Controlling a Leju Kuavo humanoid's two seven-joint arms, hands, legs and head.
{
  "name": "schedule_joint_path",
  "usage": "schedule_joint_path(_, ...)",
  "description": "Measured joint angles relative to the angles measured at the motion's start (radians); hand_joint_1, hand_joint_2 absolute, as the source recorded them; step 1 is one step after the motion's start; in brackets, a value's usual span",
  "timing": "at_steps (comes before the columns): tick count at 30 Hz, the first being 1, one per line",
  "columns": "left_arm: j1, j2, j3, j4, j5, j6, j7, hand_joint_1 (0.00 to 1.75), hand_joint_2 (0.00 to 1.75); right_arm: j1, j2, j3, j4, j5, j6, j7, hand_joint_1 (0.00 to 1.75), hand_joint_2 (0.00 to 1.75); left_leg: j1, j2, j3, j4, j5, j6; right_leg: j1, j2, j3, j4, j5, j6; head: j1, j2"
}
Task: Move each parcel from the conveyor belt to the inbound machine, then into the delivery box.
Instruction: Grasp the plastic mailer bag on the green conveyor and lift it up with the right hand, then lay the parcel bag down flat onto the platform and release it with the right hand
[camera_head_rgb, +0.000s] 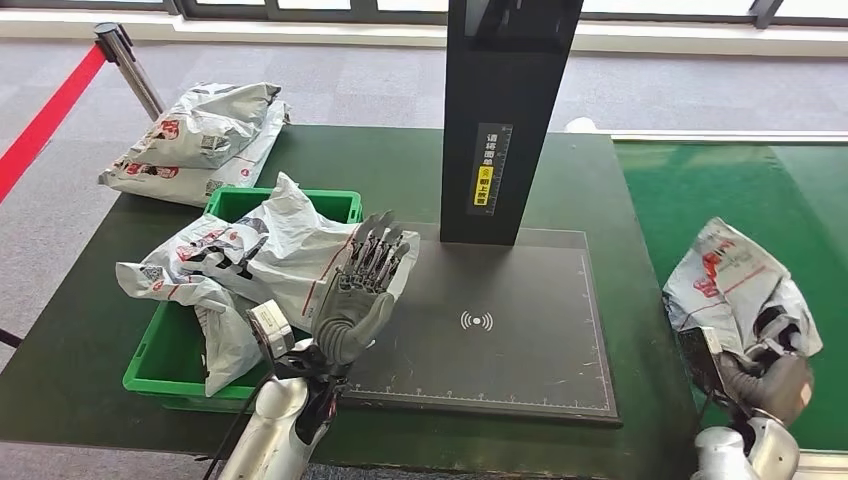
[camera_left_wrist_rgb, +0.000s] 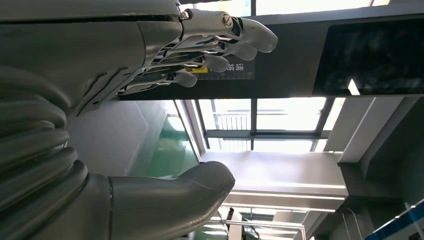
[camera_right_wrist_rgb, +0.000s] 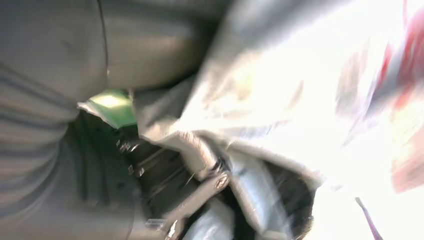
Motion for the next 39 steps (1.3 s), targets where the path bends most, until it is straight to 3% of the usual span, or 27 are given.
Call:
schedule_joint_path(2,0.000,0.000,0.000,-0.001,-0.001,0.001,0.001,0.00,1.75,-0.010,0.041,-0.088,-0.094,-0.009,-0.001,-0.066,1.75,1.75,0.000,-0.007,0.001,0.000,0.002,-0.001,0.000,-0.007,0.001,0.000,-0.001,0.000,0.000,0.000)
schedule_joint_path(6,0.001,0.000,0.000,-0.006,-0.002,0.003,0.002,0.00,1.75,-0.013,0.093,-0.185,-0.211,-0.030,-0.001,-0.089,1.75,1.75,0.000,-0.012,-0.002,0.000,0.002,-0.001,0.000,-0.011,0.002,0.000,-0.003,0.000,0.000,0.000)
schedule_joint_path(9,0.001,0.000,0.000,-0.006,-0.003,0.017,0.000,0.00,1.75,-0.013,0.149,-0.218,-0.327,-0.132,-0.001,-0.185,1.75,1.75,-0.001,-0.009,-0.002,0.000,0.001,-0.001,-0.001,-0.010,0.000,0.000,-0.003,0.000,0.000,0.000)
schedule_joint_path(12,0.001,0.000,0.000,-0.006,-0.006,0.031,-0.004,0.00,1.75,-0.002,0.220,-0.194,-0.464,-0.264,-0.002,-0.215,1.75,1.75,0.000,-0.009,-0.002,0.000,0.001,-0.001,0.000,-0.009,0.000,0.000,-0.003,0.000,0.000,0.000)
schedule_joint_path(14,0.001,0.000,0.000,-0.005,-0.007,0.039,-0.009,0.00,1.75,0.023,0.251,-0.131,-0.514,-0.370,-0.002,-0.219,1.75,1.75,0.000,-0.008,-0.002,0.000,0.001,-0.001,0.000,-0.009,0.000,0.000,-0.003,0.000,0.000,0.000)
schedule_joint_path(18,0.001,0.000,0.000,0.001,-0.010,0.047,-0.026,0.00,1.75,0.100,0.271,0.099,-0.556,-0.540,0.033,-0.216,1.75,1.75,0.000,-0.007,-0.001,0.000,0.002,-0.001,0.000,-0.008,0.000,0.001,-0.003,0.000,0.000,0.000)
schedule_joint_path(25,-0.001,0.000,0.000,0.015,-0.024,0.053,-0.037,0.00,1.75,0.180,0.273,0.410,-0.566,-0.364,0.265,-0.051,1.75,1.75,0.000,-0.007,-0.001,0.000,0.002,-0.001,0.000,-0.008,0.000,0.001,-0.003,0.000,0.000,0.000)
schedule_joint_path(31,-0.002,0.001,0.001,0.025,-0.028,0.062,-0.050,0.00,1.75,0.218,0.272,0.560,-0.550,-0.384,0.472,-0.037,1.75,1.75,0.000,-0.008,-0.002,0.000,0.002,-0.001,0.000,-0.008,-0.001,0.001,-0.003,0.000,0.000,0.000)
schedule_joint_path(39,0.000,0.002,0.002,0.025,-0.041,0.072,-0.054,0.00,1.75,0.217,0.253,0.644,-0.494,-0.334,0.578,0.005,1.75,1.75,0.000,-0.008,-0.002,0.000,0.002,-0.001,0.000,-0.008,-0.001,0.000,-0.003,0.000,0.000,0.000)
